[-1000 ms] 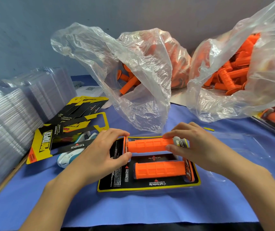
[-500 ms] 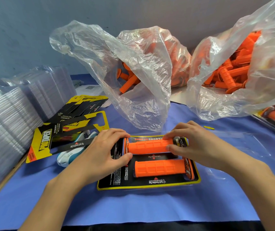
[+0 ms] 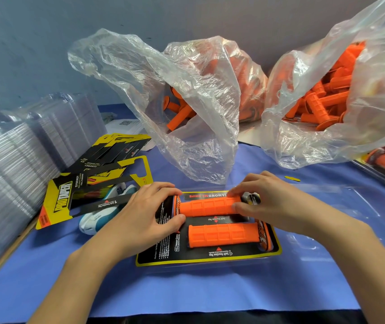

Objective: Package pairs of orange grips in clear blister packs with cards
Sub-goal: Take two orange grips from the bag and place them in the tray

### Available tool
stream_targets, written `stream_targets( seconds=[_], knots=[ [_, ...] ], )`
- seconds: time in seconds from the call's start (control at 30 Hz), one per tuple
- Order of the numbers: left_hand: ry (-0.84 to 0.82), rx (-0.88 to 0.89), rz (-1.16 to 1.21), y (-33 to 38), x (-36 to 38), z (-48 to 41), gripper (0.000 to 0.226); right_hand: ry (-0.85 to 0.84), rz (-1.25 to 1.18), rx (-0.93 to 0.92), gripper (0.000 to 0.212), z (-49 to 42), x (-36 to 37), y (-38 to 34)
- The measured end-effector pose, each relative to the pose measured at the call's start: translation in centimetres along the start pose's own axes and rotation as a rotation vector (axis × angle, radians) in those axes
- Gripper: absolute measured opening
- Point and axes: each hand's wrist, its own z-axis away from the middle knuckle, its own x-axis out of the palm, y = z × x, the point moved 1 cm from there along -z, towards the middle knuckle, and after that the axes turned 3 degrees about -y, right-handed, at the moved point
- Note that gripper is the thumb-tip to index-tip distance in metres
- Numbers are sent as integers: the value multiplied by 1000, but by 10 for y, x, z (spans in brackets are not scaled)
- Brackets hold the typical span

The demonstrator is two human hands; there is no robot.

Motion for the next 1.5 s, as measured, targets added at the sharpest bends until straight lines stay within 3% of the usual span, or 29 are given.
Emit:
stream_targets(
  seconds=[0.23,0.37,0.77,1.17,1.5],
  knots=[
    [-34,-12,20,1,1,0,52,-32,-3,23,24,2,-2,-2],
    [-17,-37,87,0,-1,0,57,-34,-31,39,32,5,-3,-3],
    [122,-100,128,-5,-7,0,50,133,-58,55,33,3,1,-31],
    [-36,17,94,15,-1,7,74,-61,266,19,55,-1,35,-63],
    [0,-6,0,7,2,8,60,-47,446,5,69,7,39,-71]
  ],
)
